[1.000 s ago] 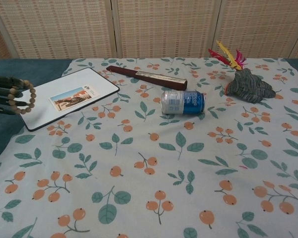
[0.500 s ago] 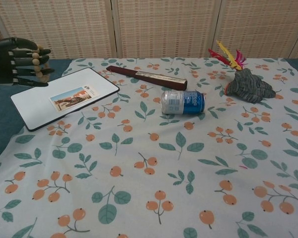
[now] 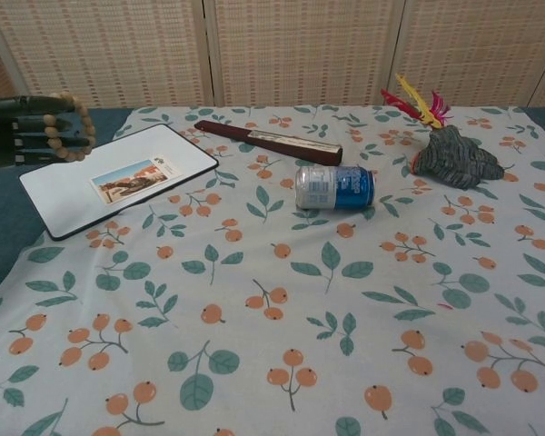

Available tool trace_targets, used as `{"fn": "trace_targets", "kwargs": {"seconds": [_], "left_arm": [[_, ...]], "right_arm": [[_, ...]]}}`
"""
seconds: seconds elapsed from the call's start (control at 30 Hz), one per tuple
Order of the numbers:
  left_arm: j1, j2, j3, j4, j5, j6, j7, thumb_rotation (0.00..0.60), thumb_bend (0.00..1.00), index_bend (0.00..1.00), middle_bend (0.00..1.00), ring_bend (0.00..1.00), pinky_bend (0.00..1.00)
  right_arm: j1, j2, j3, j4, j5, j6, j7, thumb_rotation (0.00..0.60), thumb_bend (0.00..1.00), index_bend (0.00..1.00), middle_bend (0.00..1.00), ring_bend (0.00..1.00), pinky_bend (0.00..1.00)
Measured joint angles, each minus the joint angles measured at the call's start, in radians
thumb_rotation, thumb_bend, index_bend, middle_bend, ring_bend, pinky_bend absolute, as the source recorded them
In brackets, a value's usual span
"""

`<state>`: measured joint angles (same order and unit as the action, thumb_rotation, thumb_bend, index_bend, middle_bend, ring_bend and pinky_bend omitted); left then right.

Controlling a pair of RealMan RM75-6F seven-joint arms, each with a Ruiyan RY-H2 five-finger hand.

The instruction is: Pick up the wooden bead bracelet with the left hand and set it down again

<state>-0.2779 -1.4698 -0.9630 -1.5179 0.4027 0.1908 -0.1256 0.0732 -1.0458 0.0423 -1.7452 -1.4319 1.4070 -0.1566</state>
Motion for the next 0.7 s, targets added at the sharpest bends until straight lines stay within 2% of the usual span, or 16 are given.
{"fn": "trace_targets", "kwargs": {"seconds": [0.1,0.2,0.33,0.43,0.6,0.7], "left_arm": [[-0.003,0.004,0.016,-0.002,0.04,0.01,-0.048,0.424,0.41,0.6,0.68,0.34,0.01],[-0.009,0.014,0.036,-0.007,0.075,0.019,-0.087,0.346,0.41,0.61,0.67,0.34,0.01],[-0.018,0.028,0.062,-0.016,0.123,0.028,-0.137,0.197,0.41,0.6,0.66,0.34,0.0],[-0.025,0.035,0.077,-0.021,0.157,0.035,-0.169,0.182,0.43,0.6,0.66,0.34,0.0],[-0.034,0.048,0.107,-0.022,0.214,0.044,-0.205,0.167,0.51,0.62,0.66,0.34,0.0],[-0.04,0.054,0.12,-0.025,0.249,0.048,-0.229,0.158,0.52,0.62,0.66,0.34,0.0]], "right_arm": [[0.0,0.0,0.0,-0.001,0.0,0.001,-0.002,0.448,0.14,0.0,0.0,0.0,0.0],[0.0,0.0,0.0,-0.002,0.001,0.001,-0.005,0.449,0.14,0.0,0.0,0.0,0.0],[-0.001,0.001,0.0,-0.003,0.004,0.002,-0.006,0.448,0.14,0.0,0.0,0.0,0.0],[-0.002,0.002,0.001,-0.004,0.003,0.005,-0.004,0.448,0.14,0.0,0.0,0.0,0.0],[-0.004,0.003,0.003,-0.003,0.003,0.011,0.001,0.449,0.14,0.0,0.0,0.0,0.0],[-0.004,0.004,0.003,-0.002,0.003,0.011,0.001,0.448,0.14,0.0,0.0,0.0,0.0]]}}
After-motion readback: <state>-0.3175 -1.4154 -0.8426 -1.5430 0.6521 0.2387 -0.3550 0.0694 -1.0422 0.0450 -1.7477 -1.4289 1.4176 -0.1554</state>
